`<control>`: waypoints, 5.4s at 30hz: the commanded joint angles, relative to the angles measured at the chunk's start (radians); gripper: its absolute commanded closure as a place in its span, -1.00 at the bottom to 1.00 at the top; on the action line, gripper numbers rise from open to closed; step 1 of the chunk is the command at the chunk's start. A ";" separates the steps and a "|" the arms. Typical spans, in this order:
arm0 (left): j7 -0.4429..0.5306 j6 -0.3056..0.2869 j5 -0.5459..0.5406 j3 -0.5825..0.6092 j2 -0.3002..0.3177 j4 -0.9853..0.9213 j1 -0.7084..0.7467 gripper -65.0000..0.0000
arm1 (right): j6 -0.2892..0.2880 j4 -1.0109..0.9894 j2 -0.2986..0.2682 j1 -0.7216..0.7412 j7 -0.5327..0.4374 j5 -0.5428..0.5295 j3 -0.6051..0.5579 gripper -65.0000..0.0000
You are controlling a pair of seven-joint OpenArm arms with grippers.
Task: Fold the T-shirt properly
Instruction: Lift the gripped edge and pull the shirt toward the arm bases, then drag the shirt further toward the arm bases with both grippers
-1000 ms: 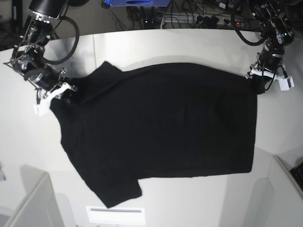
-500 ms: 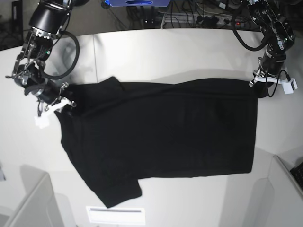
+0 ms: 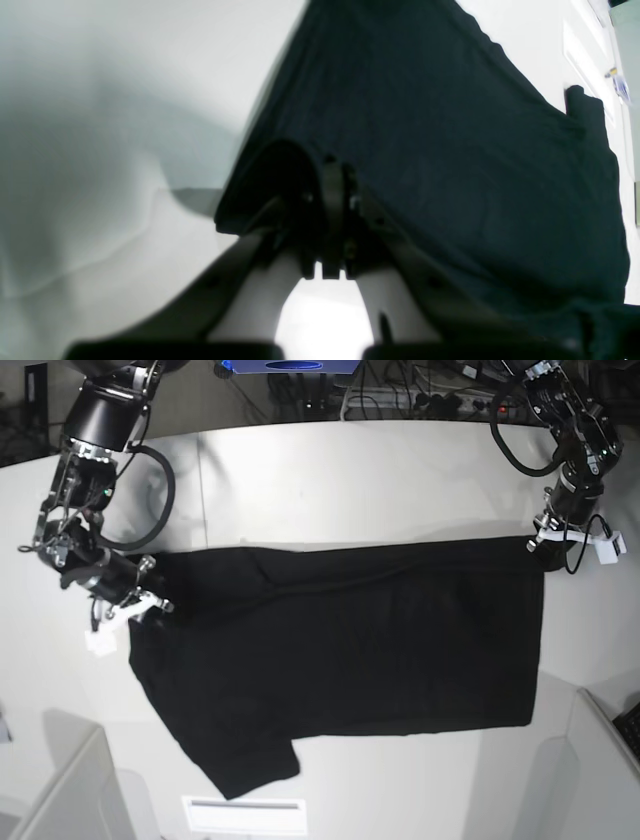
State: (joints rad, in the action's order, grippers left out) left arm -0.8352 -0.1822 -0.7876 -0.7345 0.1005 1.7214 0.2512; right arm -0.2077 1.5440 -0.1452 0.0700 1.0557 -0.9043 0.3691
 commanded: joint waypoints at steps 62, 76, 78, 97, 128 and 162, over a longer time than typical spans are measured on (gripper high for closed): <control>0.024 0.066 -0.022 0.128 0.138 -0.142 -0.181 -0.54 | -0.002 -0.267 -0.027 0.233 -0.217 0.135 -0.045 0.07; 0.021 0.059 -0.025 -0.073 0.043 0.022 0.006 -0.81 | 0.386 0.283 0.104 -0.200 -0.326 0.130 0.038 -0.04; 0.020 0.056 -0.025 -0.092 0.025 -0.024 0.003 -0.81 | 0.386 0.290 0.135 -0.247 -0.352 0.130 0.054 -0.09; 0.020 -0.061 -0.016 -0.093 0.026 -0.327 -0.163 -0.80 | 0.385 0.094 0.158 -0.279 -0.539 0.129 0.067 -0.13; 0.023 -0.063 -0.014 -0.010 0.037 -0.346 -0.163 1.00 | 0.359 -0.130 0.106 -0.123 -0.547 0.135 0.123 0.54; -0.028 -0.069 -0.025 0.045 0.114 -0.096 0.139 1.00 | 0.262 0.112 0.074 -0.368 -0.475 0.127 0.127 1.00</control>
State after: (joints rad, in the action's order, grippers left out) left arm -0.8749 -0.2413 -0.7990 -0.6838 0.2024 1.6081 0.3882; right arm 0.0597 1.6341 -0.0605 -0.3035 0.5968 -0.7696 0.4911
